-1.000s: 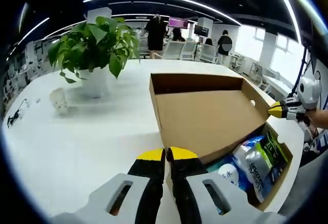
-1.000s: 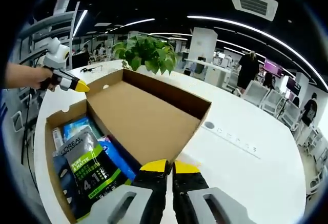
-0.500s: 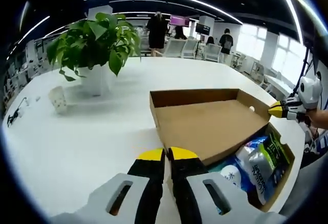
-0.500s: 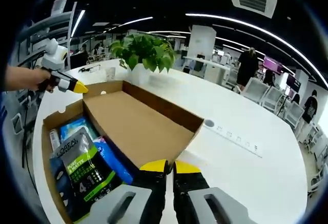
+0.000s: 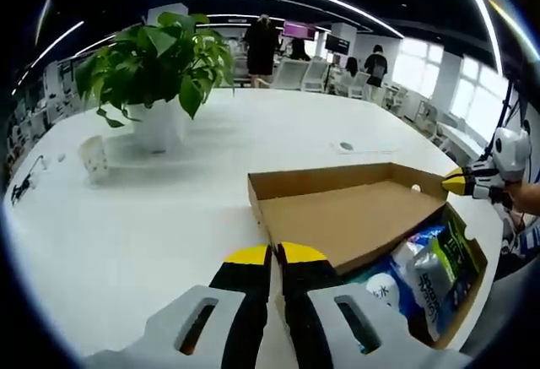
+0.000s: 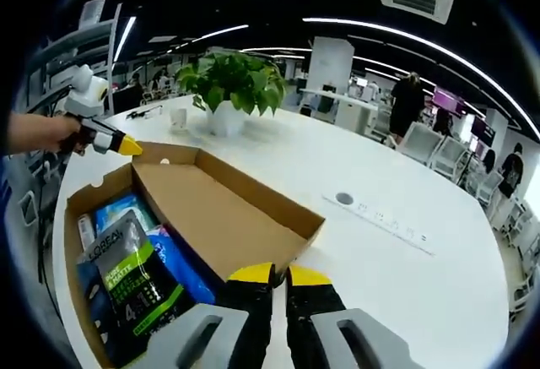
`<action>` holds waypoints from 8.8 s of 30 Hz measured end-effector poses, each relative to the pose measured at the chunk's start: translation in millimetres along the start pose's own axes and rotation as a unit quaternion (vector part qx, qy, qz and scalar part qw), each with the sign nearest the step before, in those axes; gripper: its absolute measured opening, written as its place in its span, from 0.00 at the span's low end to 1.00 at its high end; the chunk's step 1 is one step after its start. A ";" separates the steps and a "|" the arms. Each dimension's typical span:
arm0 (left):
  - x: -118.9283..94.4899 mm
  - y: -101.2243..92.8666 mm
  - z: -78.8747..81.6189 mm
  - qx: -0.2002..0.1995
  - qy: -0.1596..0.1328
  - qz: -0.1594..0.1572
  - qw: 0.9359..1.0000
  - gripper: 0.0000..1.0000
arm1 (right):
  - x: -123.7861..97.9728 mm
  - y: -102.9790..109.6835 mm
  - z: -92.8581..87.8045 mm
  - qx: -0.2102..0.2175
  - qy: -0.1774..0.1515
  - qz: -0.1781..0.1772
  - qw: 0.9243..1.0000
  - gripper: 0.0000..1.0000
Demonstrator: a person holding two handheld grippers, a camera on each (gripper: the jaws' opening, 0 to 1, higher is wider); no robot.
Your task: Operate the shoe box by opening the lid, removing the specified soft item, and placing it in the target area until the item is outside and the box remains undamaged.
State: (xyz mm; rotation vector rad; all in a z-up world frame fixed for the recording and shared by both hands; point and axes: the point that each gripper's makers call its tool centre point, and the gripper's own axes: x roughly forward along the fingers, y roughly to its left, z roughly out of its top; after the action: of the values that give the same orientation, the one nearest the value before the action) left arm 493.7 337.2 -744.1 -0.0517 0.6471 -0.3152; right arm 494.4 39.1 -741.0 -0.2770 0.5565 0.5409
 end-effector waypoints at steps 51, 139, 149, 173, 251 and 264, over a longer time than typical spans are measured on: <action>-45.9 -13.5 10.8 0.033 -0.023 0.023 0.999 0.19 | -44.3 24.5 2.3 -0.008 -0.019 0.028 0.999 0.30; -31.4 -163.3 -94.8 -0.097 0.140 -0.191 0.967 0.01 | -139.9 91.6 -42.3 0.067 -0.025 0.143 0.987 0.44; -32.9 -160.2 -93.9 -0.104 0.134 -0.189 0.967 0.00 | -128.3 101.7 -42.2 0.083 -0.017 0.156 0.984 0.39; -41.1 -134.9 -89.8 -0.089 0.131 -0.170 0.973 0.00 | -87.9 128.9 -40.5 0.108 0.019 0.180 0.978 0.31; -58.8 -150.8 -53.7 -0.060 0.091 -0.171 0.979 0.00 | -65.7 115.2 -13.0 0.193 0.037 0.163 0.967 0.00; -61.1 -174.7 -41.5 -0.052 0.090 -0.178 0.979 0.00 | -85.2 94.6 -8.8 0.200 0.030 0.158 0.967 0.00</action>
State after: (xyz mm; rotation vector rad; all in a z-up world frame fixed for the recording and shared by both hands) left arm 375.3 191.7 -716.2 -0.2432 0.8340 -0.6369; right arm 377.2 78.9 -709.8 0.1838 0.7600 0.7142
